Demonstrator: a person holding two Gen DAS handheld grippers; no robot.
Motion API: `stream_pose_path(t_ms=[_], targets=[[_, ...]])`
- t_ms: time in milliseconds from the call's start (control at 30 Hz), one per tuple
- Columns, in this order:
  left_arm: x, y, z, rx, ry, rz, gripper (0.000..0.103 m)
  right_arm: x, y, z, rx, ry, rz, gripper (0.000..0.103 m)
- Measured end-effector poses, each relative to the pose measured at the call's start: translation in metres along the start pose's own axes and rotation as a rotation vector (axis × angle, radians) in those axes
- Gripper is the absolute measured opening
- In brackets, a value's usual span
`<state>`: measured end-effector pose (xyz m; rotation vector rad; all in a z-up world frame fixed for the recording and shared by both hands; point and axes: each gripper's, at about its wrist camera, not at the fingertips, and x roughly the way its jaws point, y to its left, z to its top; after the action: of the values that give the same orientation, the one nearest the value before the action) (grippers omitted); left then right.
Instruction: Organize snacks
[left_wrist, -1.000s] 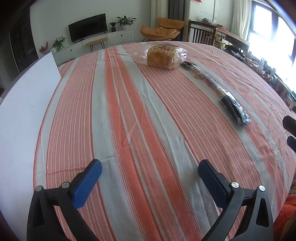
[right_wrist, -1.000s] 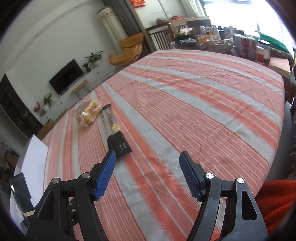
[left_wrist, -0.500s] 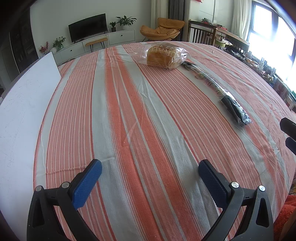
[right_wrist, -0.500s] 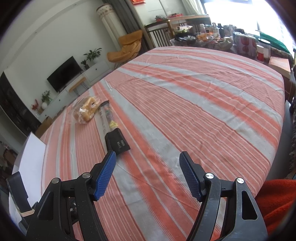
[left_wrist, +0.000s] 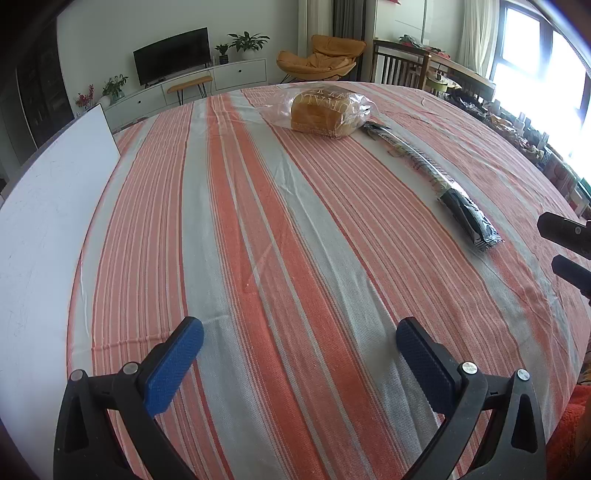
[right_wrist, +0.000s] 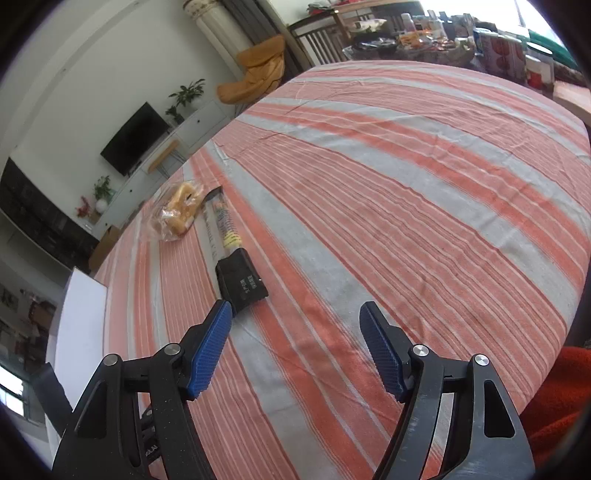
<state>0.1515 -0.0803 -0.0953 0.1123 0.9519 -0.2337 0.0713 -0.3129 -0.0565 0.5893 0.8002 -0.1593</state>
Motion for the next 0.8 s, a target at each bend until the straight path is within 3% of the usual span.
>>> stream_pose_path(t_ms=[100, 200, 300, 400, 500, 533, 567, 667, 800], targets=[[0.0, 0.0, 0.0, 0.0, 0.0, 0.0, 0.103, 0.017, 0.03, 0.021, -0.158, 0.014, -0.034, 0.076], [0.0, 0.0, 0.0, 0.0, 0.0, 0.0, 0.103, 0.054, 0.064, 0.036, -0.316, 0.133, -0.045, 0.074], [0.0, 0.0, 0.0, 0.0, 0.0, 0.0, 0.103, 0.088, 0.088, 0.036, -0.443, 0.213, -0.087, 0.074], [0.0, 0.0, 0.0, 0.0, 0.0, 0.0, 0.103, 0.105, 0.098, 0.029, -0.517, 0.226, -0.133, 0.073], [0.0, 0.0, 0.0, 0.001, 0.0, 0.0, 0.103, 0.104, 0.094, 0.023, -0.54, 0.198, -0.158, 0.06], [0.0, 0.0, 0.0, 0.001, 0.0, 0.0, 0.103, 0.1, 0.092, 0.023, -0.545, 0.182, -0.162, 0.036], [0.0, 0.0, 0.0, 0.001, 0.0, 0.0, 0.103, 0.096, 0.089, 0.024, -0.54, 0.18, -0.158, 0.031], [0.0, 0.0, 0.0, 0.001, 0.0, 0.0, 0.103, 0.086, 0.072, 0.029, -0.477, 0.169, -0.19, 0.027], [0.0, 0.0, 0.0, 0.001, 0.0, 0.0, 0.103, 0.063, 0.043, 0.033, -0.406, 0.071, -0.306, 0.027]])
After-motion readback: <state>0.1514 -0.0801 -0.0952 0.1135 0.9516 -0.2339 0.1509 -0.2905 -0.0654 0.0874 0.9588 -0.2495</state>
